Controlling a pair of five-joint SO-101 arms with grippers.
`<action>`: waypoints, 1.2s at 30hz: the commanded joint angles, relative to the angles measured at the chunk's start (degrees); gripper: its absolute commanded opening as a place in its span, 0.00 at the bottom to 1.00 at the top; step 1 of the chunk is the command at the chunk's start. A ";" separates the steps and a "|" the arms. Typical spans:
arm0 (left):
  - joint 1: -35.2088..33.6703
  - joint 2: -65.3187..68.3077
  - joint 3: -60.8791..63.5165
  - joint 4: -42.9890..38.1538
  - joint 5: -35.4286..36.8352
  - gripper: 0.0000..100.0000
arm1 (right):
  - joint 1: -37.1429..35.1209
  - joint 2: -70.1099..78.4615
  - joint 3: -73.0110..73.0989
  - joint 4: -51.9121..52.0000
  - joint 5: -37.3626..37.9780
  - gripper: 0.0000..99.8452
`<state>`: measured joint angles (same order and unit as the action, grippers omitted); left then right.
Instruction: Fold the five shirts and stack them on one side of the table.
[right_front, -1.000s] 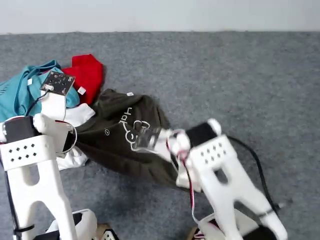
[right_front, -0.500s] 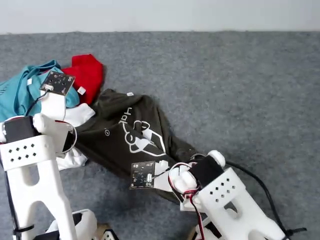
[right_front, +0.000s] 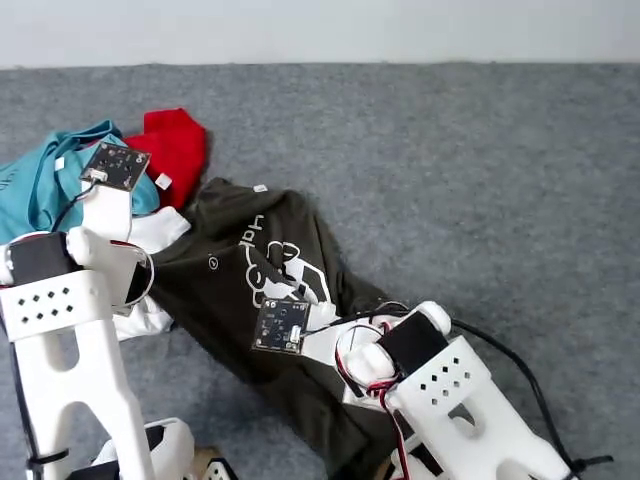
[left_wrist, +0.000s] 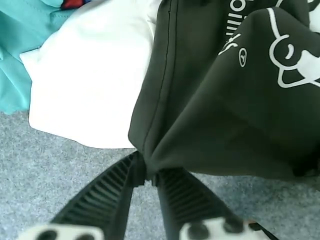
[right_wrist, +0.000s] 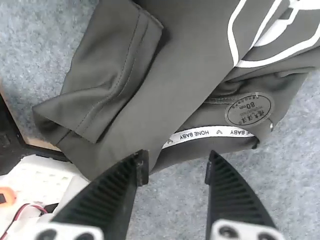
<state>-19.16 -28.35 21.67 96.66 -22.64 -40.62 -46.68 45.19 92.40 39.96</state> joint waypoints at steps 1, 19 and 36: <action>-0.18 -1.58 -0.22 -0.62 -0.97 0.01 | -3.12 -0.22 2.99 -1.10 -0.62 0.18; -0.18 -1.58 -0.13 -0.53 -0.53 0.01 | -22.20 -0.13 15.38 -11.65 -7.12 0.18; -0.18 -1.58 -0.13 -0.44 -0.53 0.01 | -18.51 25.19 15.56 -21.58 -7.21 0.18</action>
<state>-19.16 -28.35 21.67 96.66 -22.64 -60.57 -23.91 61.45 72.09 33.36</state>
